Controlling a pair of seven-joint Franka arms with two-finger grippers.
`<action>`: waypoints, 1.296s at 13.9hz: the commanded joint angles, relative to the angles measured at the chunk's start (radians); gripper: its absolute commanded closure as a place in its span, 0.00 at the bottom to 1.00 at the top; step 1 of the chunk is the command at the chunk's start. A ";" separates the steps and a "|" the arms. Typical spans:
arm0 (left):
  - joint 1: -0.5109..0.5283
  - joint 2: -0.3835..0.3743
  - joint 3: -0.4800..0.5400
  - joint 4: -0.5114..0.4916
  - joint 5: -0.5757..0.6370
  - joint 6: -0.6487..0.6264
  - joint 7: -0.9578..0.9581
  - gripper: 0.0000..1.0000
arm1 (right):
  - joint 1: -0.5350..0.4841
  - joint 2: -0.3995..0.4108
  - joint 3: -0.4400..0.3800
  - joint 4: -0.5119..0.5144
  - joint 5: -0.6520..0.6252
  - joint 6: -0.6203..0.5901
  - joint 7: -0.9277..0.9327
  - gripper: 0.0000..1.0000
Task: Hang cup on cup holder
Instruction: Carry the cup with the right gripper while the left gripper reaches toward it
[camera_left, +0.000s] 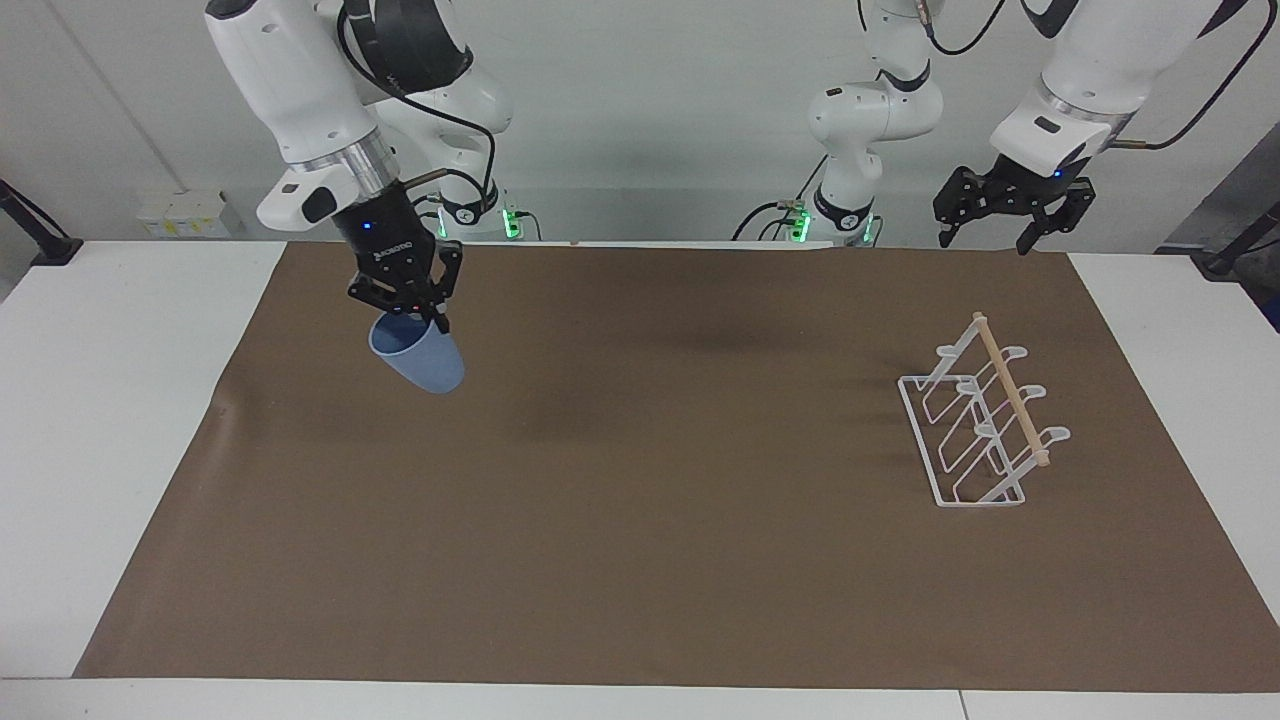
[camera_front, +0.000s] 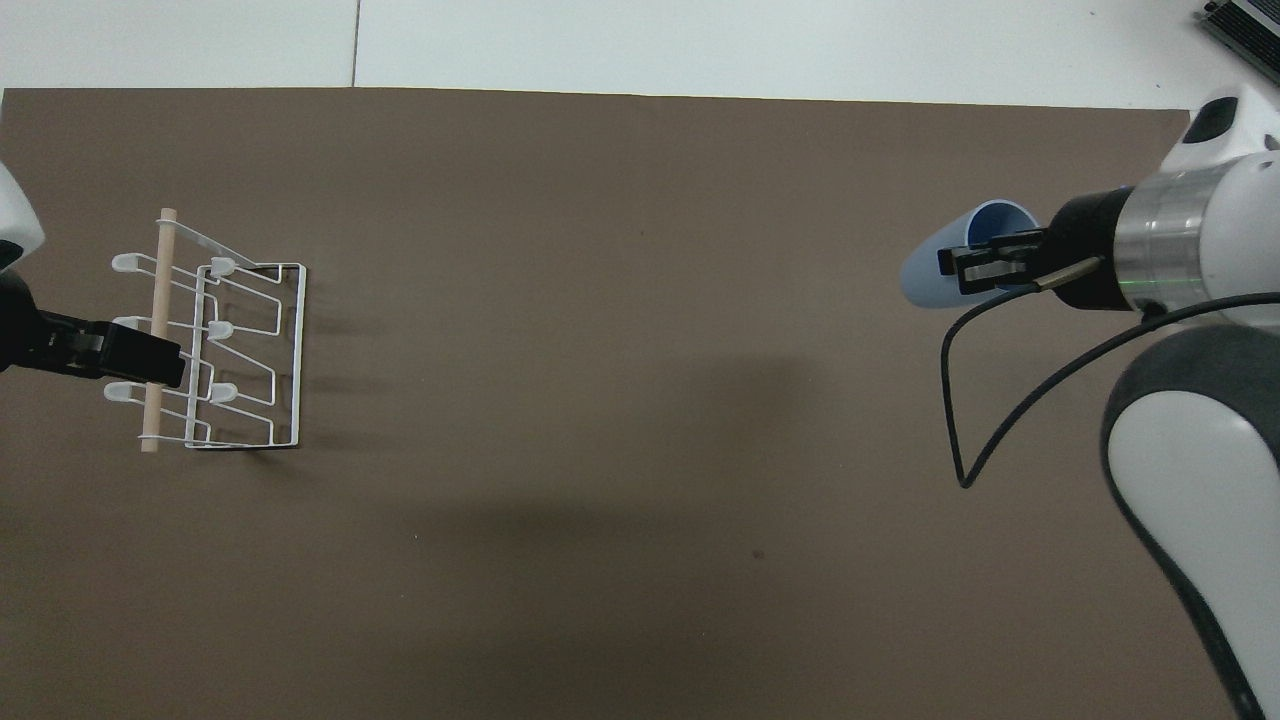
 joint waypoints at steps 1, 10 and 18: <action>0.009 -0.019 0.000 -0.014 -0.010 -0.010 0.026 0.00 | 0.068 0.007 0.004 -0.002 0.021 0.019 0.051 1.00; 0.009 -0.025 0.000 -0.064 -0.275 0.154 0.574 0.00 | 0.301 0.044 0.023 -0.009 0.208 0.207 0.321 1.00; -0.054 -0.117 -0.009 -0.275 -0.422 0.344 1.049 0.00 | 0.481 0.137 0.023 0.011 0.448 0.525 0.732 1.00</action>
